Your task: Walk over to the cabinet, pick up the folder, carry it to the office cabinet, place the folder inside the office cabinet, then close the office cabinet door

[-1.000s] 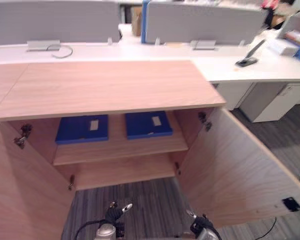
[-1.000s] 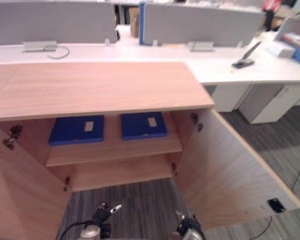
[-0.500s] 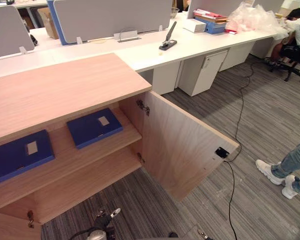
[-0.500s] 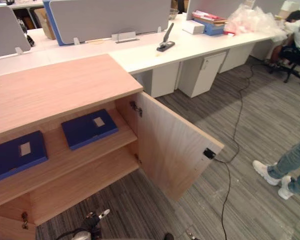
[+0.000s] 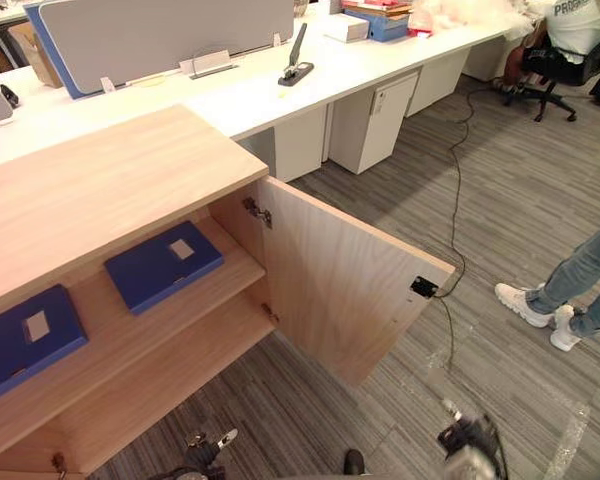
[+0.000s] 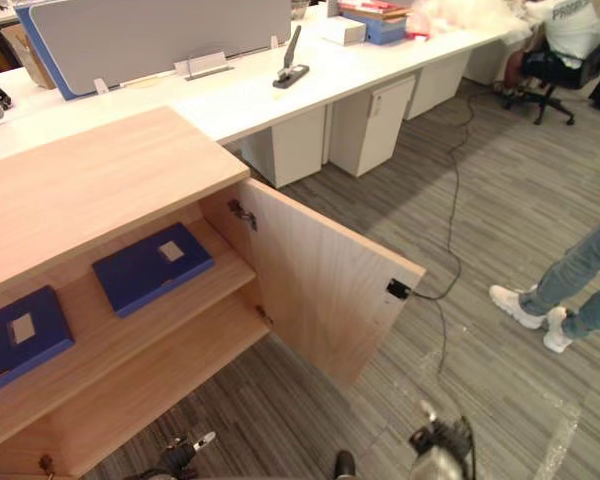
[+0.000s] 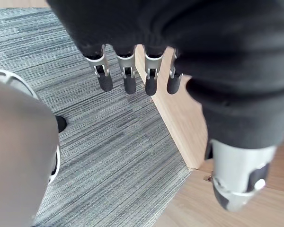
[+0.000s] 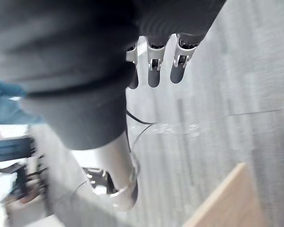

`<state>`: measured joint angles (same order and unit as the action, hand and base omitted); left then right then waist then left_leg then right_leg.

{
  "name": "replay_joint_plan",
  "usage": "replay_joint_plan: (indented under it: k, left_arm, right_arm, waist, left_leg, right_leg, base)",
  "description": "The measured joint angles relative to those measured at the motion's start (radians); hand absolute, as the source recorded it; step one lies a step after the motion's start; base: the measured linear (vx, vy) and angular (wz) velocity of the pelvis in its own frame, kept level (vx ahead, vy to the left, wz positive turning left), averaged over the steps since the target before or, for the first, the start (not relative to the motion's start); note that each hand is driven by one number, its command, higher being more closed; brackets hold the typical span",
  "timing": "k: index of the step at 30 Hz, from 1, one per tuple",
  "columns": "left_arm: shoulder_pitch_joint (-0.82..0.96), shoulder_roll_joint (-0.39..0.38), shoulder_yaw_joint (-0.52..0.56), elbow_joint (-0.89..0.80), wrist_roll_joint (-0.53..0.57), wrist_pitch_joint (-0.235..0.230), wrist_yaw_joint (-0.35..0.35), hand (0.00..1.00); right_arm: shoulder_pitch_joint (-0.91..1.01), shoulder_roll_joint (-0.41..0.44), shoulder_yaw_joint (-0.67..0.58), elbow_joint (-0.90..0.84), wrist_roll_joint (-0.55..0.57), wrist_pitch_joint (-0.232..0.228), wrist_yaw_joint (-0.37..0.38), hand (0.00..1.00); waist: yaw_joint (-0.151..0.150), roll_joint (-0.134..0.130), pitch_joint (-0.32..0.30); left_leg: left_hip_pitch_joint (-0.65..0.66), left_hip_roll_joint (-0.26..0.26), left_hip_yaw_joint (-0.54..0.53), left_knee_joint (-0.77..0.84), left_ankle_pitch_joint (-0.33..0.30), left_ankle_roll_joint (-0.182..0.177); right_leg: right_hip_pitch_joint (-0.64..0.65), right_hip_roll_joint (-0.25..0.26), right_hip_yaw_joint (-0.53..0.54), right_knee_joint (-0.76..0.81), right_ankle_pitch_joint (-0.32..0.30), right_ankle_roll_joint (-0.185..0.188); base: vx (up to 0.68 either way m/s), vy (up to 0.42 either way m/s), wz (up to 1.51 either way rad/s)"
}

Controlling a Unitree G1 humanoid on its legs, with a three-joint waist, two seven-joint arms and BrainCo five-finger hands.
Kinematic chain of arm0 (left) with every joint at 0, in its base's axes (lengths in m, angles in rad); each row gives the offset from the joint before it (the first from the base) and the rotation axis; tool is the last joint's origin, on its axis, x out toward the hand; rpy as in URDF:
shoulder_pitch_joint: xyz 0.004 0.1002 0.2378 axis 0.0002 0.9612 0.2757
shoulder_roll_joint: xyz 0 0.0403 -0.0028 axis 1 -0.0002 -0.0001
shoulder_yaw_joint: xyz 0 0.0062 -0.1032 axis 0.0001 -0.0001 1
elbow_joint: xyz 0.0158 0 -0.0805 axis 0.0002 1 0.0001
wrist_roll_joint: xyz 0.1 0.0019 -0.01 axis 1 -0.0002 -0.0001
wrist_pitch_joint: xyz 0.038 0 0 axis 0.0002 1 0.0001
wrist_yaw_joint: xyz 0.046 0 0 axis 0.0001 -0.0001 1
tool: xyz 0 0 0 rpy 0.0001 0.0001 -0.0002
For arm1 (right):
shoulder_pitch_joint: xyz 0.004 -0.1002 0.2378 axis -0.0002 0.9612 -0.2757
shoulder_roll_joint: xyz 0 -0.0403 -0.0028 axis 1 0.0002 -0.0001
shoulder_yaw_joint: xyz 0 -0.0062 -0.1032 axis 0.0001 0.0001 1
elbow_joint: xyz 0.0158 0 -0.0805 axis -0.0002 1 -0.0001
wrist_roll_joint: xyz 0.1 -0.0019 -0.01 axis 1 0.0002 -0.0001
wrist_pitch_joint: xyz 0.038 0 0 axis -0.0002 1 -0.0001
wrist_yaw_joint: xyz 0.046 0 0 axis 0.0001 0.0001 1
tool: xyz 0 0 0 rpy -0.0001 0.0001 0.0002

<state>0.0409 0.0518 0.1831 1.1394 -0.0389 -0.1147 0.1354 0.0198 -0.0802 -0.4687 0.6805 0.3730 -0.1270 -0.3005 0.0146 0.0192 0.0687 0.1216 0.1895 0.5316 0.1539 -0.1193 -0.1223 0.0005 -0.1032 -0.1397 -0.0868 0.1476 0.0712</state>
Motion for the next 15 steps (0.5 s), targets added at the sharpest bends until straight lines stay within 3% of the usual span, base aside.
replay_joint_plan:
  k: [5,15]
  left_arm:
    - [0.001,0.0,0.008,-0.001,0.003,0.0,-0.001,0.0]
    - [0.003,0.012,0.053,-0.007,0.002,0.001,-0.006,0.0]
  right_arm:
    - [-0.069,-0.047,0.003,-0.101,-0.042,-0.036,-0.016,0.0]
    - [-0.197,-0.12,0.229,-0.099,-0.038,-0.053,0.036,0.0]
  waist:
    - [0.0,0.002,0.003]
    - [0.026,0.005,0.013]
  left_leg:
    - [-0.004,-0.009,-0.039,-0.011,0.015,0.01]
    - [-0.034,-0.003,-0.085,-0.028,0.04,0.011]
  right_leg:
    - [0.008,-0.007,-0.024,0.0,0.0,0.0]
    - [-0.001,-0.003,-0.052,-0.006,-0.004,-0.002]
  base:
    - [0.01,0.003,0.14]
    - [-0.1,-0.016,0.09]
